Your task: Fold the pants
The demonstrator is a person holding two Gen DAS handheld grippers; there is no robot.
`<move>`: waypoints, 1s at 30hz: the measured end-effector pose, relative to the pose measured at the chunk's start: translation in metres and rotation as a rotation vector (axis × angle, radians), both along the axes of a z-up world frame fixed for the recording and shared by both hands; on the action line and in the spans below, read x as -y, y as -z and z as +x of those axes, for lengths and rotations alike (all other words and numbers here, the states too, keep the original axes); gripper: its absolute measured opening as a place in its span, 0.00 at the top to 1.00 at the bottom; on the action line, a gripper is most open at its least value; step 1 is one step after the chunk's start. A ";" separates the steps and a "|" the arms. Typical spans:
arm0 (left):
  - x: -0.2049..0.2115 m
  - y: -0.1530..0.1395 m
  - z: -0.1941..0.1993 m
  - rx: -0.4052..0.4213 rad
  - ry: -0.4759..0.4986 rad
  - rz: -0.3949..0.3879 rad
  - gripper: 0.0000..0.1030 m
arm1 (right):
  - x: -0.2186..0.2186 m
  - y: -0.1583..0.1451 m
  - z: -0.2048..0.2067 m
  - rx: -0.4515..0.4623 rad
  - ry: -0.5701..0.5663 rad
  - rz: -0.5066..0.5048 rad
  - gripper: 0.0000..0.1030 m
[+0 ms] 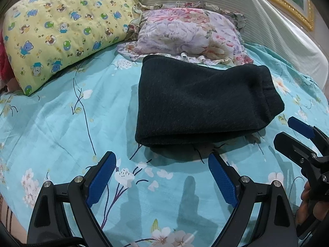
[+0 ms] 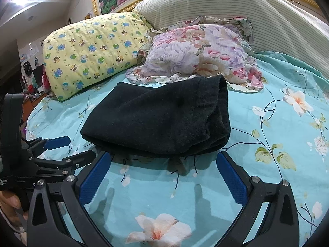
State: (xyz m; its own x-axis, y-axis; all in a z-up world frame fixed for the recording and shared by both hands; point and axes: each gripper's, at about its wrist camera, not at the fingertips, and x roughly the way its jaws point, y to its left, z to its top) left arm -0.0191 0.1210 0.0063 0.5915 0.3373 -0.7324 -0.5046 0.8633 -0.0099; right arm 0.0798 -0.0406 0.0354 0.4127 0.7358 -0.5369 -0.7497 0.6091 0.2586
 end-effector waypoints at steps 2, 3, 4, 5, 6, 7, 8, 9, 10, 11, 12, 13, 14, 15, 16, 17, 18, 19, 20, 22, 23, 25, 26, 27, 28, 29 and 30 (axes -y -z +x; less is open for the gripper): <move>0.000 -0.002 0.000 0.002 -0.002 0.002 0.11 | -0.001 -0.002 0.000 0.001 -0.001 0.001 0.01; -0.001 -0.002 0.000 0.003 -0.003 0.002 0.11 | -0.001 -0.001 0.000 0.001 -0.002 0.001 0.01; -0.001 -0.003 0.000 0.005 -0.009 0.005 0.11 | -0.001 -0.002 0.000 0.002 -0.002 0.002 0.01; -0.001 -0.004 0.000 0.008 -0.013 0.008 0.11 | -0.002 -0.003 -0.001 0.003 -0.002 0.002 0.01; -0.002 -0.005 0.000 0.011 -0.015 0.009 0.11 | -0.001 -0.003 -0.001 0.004 -0.002 0.003 0.01; -0.002 -0.006 0.000 0.011 -0.017 0.008 0.11 | -0.001 -0.004 -0.001 0.005 -0.002 0.005 0.01; -0.003 -0.006 0.001 0.011 -0.017 0.006 0.11 | -0.001 -0.005 -0.001 0.005 -0.002 0.007 0.01; -0.003 -0.007 0.001 0.012 -0.016 0.003 0.11 | -0.001 -0.005 -0.002 0.007 -0.001 0.008 0.01; -0.003 -0.007 0.001 0.014 -0.013 0.004 0.11 | -0.001 -0.006 -0.001 0.007 0.000 0.008 0.01; -0.002 -0.008 0.002 0.014 -0.012 0.008 0.11 | 0.000 -0.007 -0.001 0.006 0.001 0.009 0.01; -0.002 -0.009 0.002 0.016 -0.010 0.010 0.11 | 0.000 -0.007 0.000 0.005 0.002 0.011 0.01; -0.002 -0.010 0.002 0.018 -0.007 0.010 0.11 | 0.000 -0.007 0.001 0.004 0.003 0.011 0.01; -0.002 -0.011 0.003 0.020 -0.004 0.009 0.11 | 0.000 -0.007 0.001 0.004 0.005 0.011 0.01; -0.002 -0.012 0.003 0.023 -0.003 0.010 0.11 | 0.001 -0.007 0.001 0.004 0.007 0.011 0.01; -0.001 -0.013 0.002 0.028 -0.002 0.011 0.11 | 0.001 -0.007 0.002 0.004 0.008 0.010 0.01; 0.000 -0.014 0.002 0.034 -0.001 0.016 0.11 | 0.002 -0.006 0.002 0.003 0.008 0.009 0.01; 0.000 -0.016 0.002 0.039 0.000 0.020 0.11 | 0.002 -0.006 0.002 0.003 0.010 0.010 0.01; 0.001 -0.017 0.002 0.042 0.004 0.022 0.11 | 0.003 -0.007 0.003 0.005 0.012 0.013 0.01; 0.001 -0.018 0.003 0.044 0.006 0.024 0.11 | 0.004 -0.008 0.003 0.008 0.014 0.014 0.01; 0.002 -0.021 0.005 0.049 0.010 0.031 0.11 | 0.006 -0.010 0.006 0.015 0.021 0.015 0.01; 0.002 -0.022 0.006 0.050 0.012 0.035 0.11 | 0.007 -0.011 0.007 0.016 0.025 0.017 0.01; 0.002 -0.024 0.009 0.052 0.012 0.039 0.11 | 0.010 -0.012 0.011 0.016 0.034 0.021 0.01; 0.001 -0.024 0.011 0.051 0.012 0.038 0.11 | 0.010 -0.013 0.014 0.013 0.037 0.022 0.01; 0.000 -0.024 0.012 0.049 0.012 0.035 0.11 | 0.011 -0.014 0.016 0.009 0.041 0.024 0.01; -0.001 -0.024 0.014 0.046 0.010 0.034 0.11 | 0.011 -0.015 0.018 0.006 0.046 0.026 0.01; -0.002 -0.023 0.015 0.045 0.010 0.034 0.11 | 0.011 -0.015 0.020 0.005 0.048 0.027 0.01; -0.002 -0.023 0.016 0.044 0.010 0.035 0.11 | 0.011 -0.015 0.021 0.005 0.047 0.027 0.01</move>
